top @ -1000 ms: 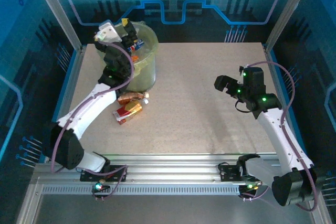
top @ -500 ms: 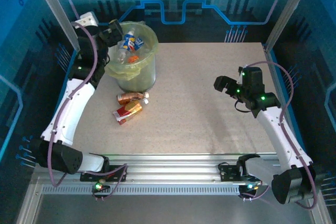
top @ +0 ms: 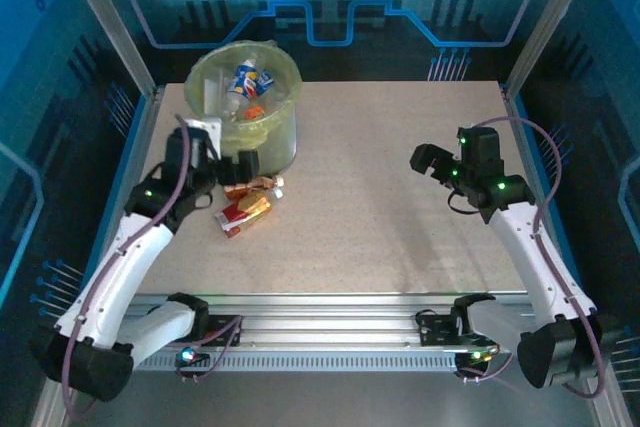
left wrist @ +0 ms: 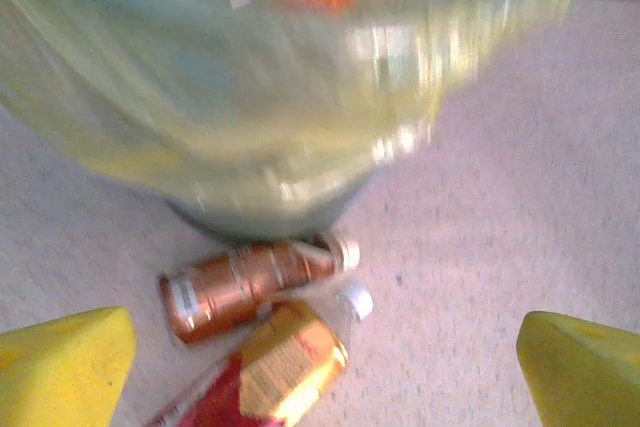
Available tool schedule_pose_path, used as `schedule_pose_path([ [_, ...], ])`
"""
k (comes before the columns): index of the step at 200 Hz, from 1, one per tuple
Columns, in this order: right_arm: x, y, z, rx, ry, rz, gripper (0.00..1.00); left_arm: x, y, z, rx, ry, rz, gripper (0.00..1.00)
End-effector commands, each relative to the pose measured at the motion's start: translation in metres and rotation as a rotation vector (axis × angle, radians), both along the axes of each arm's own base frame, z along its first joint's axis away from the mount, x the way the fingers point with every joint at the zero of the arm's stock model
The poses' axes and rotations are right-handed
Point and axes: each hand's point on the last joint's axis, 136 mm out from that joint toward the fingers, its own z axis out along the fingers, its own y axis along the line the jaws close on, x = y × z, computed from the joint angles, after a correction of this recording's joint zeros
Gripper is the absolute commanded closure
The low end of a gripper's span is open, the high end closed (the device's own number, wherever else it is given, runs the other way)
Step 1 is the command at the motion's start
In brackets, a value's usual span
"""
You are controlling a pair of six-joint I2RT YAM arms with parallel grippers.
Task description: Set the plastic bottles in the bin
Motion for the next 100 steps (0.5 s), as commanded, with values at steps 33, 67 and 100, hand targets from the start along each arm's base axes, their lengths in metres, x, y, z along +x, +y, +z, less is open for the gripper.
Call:
schedule_pose_path([
  [33, -0.002, -0.005, 0.017, 0.002, -0.034, -0.05, 0.0, -0.013, 0.017, -0.073, 0.049, 0.081, 0.143, 0.01],
  [67, -0.004, -0.008, 0.016, -0.006, -0.027, -0.06, 0.0, -0.007, 0.029, -0.104, 0.026, 0.125, 0.229, 0.01],
  [100, -0.006, -0.011, 0.016, -0.018, -0.025, -0.07, 0.0, -0.001, 0.036, -0.126, -0.007, 0.184, 0.25, 0.01],
])
